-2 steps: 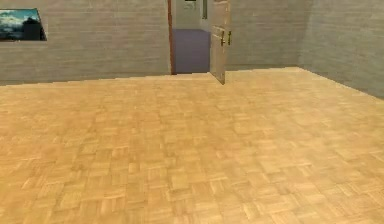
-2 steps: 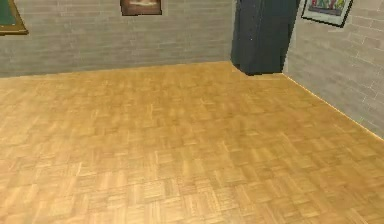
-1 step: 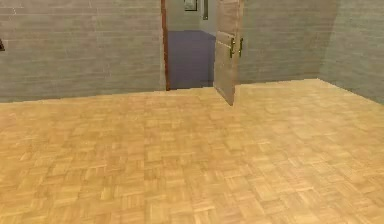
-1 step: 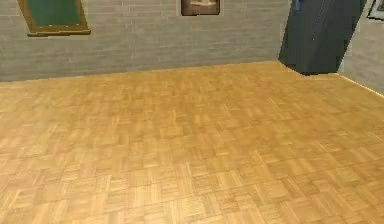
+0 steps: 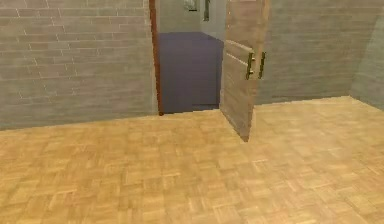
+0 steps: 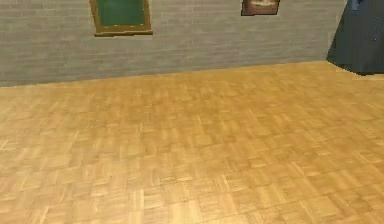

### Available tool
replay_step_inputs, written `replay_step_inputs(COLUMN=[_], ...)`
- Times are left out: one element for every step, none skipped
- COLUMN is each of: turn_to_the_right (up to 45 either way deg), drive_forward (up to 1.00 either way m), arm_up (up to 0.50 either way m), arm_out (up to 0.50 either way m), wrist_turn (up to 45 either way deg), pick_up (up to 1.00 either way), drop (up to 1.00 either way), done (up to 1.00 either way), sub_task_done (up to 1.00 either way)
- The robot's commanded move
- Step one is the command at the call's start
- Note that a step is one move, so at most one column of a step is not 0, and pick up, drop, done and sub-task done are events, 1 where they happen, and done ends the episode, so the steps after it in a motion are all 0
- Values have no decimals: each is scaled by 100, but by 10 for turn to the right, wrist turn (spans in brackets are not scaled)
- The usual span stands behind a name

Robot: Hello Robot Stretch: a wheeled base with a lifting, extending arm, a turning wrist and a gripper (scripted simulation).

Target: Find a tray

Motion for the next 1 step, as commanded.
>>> replay_step_inputs(turn_to_the_right=[0], drive_forward=[100], arm_up=[0], arm_out=[0], wrist_turn=[0], pick_up=[0], drop=[0], done=[0], sub_task_done=[0])
